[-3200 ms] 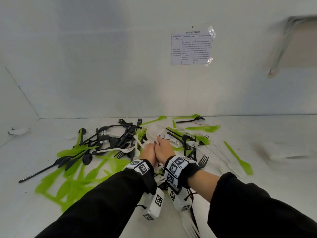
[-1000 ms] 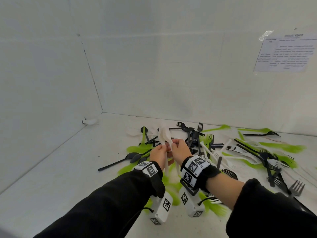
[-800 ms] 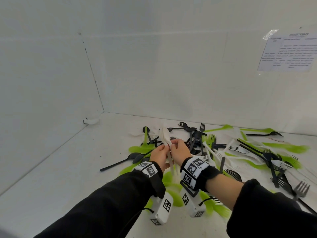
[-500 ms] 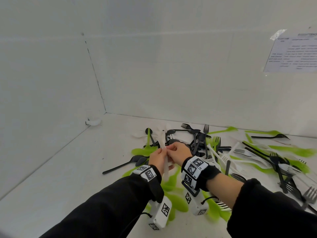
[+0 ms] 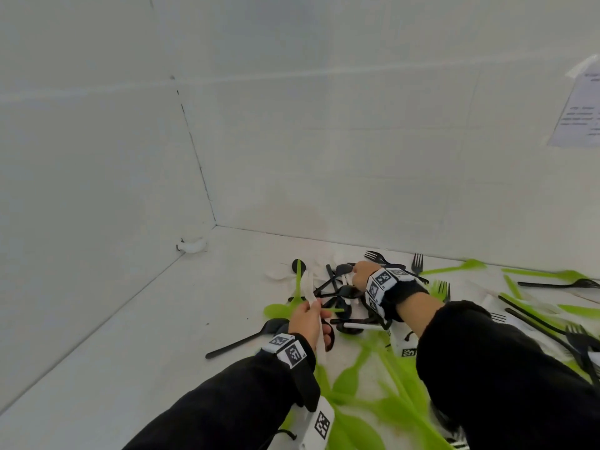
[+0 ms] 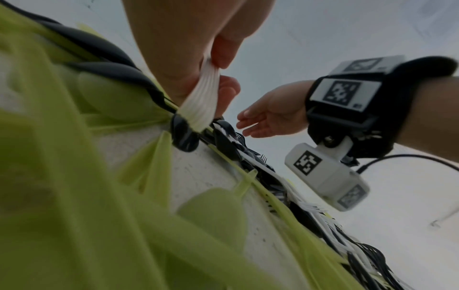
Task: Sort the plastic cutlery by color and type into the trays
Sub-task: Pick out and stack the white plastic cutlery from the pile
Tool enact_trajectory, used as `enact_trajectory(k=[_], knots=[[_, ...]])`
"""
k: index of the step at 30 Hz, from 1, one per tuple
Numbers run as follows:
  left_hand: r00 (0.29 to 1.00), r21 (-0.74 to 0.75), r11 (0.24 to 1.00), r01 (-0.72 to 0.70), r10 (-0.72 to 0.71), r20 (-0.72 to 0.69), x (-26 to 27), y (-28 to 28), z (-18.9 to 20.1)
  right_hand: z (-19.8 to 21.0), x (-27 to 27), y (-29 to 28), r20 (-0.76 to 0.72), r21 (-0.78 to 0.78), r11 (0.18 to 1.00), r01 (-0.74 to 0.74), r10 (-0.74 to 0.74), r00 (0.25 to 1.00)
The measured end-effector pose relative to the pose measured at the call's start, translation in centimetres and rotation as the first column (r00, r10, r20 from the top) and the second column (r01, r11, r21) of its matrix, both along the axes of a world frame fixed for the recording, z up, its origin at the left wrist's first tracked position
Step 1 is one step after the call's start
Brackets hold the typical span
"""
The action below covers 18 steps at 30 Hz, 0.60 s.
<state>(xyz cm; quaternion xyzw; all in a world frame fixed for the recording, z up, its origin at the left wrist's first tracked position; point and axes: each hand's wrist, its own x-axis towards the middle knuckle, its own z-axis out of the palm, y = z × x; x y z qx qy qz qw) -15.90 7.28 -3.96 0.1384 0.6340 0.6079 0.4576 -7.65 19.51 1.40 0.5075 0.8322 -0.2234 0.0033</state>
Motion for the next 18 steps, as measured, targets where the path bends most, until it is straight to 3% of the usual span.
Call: enact_trajectory(k=[2,11,18], knots=[[1.0,-0.003,1.0,-0.009,0.009,0.01,-0.4,0.6,-0.2,-0.5,-0.6,1.2,0.1,0.016,0.999,-0.042,0.04,0.994],[1.0,0.02,1.0,-0.015,0.015,0.004,-0.7,1.9,-0.8,-2.7,-3.6,2.7,0.199,0.061,0.988,-0.145,0.13,0.971],[1.0,0.017,1.0,-0.021,0.021,0.001,-0.6,1.8,-1.1,-2.2,-3.3,3.9,0.127,-0.014,1.0,0.007,-0.005,0.992]])
